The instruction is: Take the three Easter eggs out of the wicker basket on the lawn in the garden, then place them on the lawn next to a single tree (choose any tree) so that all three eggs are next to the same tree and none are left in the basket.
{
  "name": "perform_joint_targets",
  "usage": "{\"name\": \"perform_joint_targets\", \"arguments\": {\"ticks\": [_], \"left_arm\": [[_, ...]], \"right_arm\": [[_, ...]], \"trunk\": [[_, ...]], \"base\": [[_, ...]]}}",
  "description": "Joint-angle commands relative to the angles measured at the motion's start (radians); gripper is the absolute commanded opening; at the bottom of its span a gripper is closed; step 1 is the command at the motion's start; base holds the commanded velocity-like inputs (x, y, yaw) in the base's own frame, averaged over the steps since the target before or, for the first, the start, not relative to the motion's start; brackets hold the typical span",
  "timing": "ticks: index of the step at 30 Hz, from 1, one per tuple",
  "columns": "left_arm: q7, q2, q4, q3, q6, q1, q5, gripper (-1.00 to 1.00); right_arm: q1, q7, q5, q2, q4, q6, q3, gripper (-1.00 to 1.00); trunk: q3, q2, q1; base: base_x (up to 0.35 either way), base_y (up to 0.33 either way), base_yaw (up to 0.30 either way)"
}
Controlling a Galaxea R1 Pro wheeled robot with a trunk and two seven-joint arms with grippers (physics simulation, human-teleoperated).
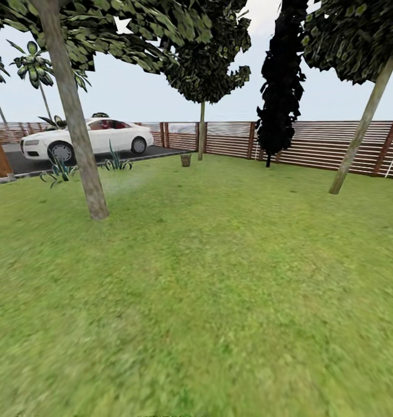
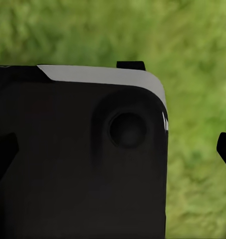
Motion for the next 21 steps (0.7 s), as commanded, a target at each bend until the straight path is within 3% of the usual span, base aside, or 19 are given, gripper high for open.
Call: {"name": "perform_joint_targets", "arguments": {"ticks": [1,21], "left_arm": [[-0.001,0.0,-0.002,0.001,0.0,0.0,0.001,1.0],[-0.001,0.0,-0.002,0.001,0.0,0.0,0.001,1.0]], "right_arm": [[-0.001,0.0,-0.001,0.0,0.001,-0.003,0.0,1.0],[-0.001,0.0,-0.002,0.0,0.001,-0.003,-0.001,1.0]], "trunk": [[-0.002,0.0,0.0],[-0.027,0.0,0.0]], "base": [[0.0,0.0,0.207],[0.0,0.0,0.206]]}}
